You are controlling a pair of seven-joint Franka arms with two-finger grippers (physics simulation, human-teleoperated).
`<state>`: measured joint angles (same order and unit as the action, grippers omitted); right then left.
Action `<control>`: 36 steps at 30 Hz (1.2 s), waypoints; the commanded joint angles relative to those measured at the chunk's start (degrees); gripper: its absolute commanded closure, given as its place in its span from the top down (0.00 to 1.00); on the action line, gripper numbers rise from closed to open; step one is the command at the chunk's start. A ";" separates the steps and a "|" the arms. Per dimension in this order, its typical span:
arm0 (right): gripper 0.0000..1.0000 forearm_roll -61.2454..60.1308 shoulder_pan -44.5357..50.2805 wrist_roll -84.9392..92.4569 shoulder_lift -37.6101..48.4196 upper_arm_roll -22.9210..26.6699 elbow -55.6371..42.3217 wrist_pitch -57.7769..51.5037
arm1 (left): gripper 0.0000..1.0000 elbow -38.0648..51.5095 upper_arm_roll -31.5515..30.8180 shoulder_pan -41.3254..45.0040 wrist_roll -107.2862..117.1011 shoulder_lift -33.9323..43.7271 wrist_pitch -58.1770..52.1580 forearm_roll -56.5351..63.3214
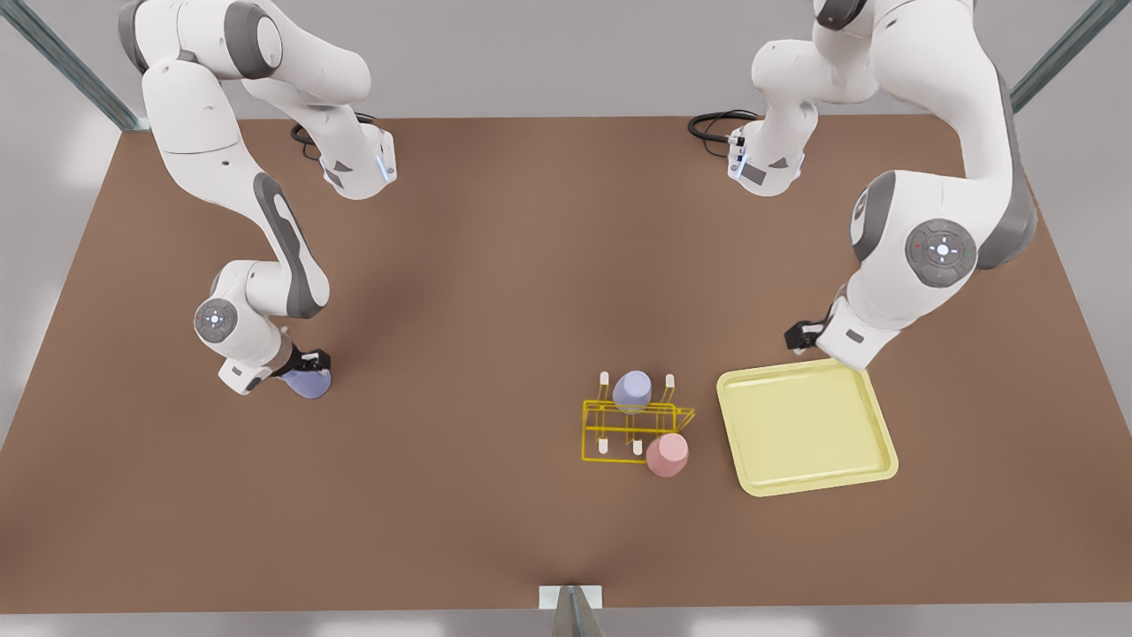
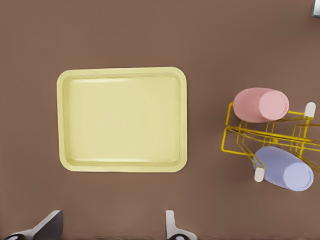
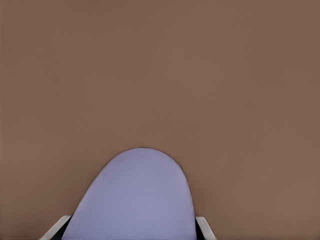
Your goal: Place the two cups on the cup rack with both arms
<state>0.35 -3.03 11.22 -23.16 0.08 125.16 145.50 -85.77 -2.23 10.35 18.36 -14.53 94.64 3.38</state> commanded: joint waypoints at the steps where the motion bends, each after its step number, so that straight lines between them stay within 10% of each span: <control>1: 0.78 0.36 0.04 0.29 -0.31 0.01 0.00 -1.01 | 1.00 -0.45 -0.58 0.46 -10.98 0.20 -5.35 -1.01; 19: 0.78 -0.79 -0.22 2.48 -0.05 -2.19 -5.36 -6.81 | 1.00 -0.19 -1.99 -2.09 -11.15 -3.67 -3.68 -3.91; 36: 0.78 -28.99 12.87 3.29 -7.42 -11.95 -31.46 -15.60 | 1.00 -0.28 -2.08 -2.97 -10.98 -4.72 -2.53 -4.35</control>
<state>-24.39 9.07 16.67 -30.10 -11.83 94.76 130.72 -86.02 -4.47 7.10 8.71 -19.27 92.13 -1.03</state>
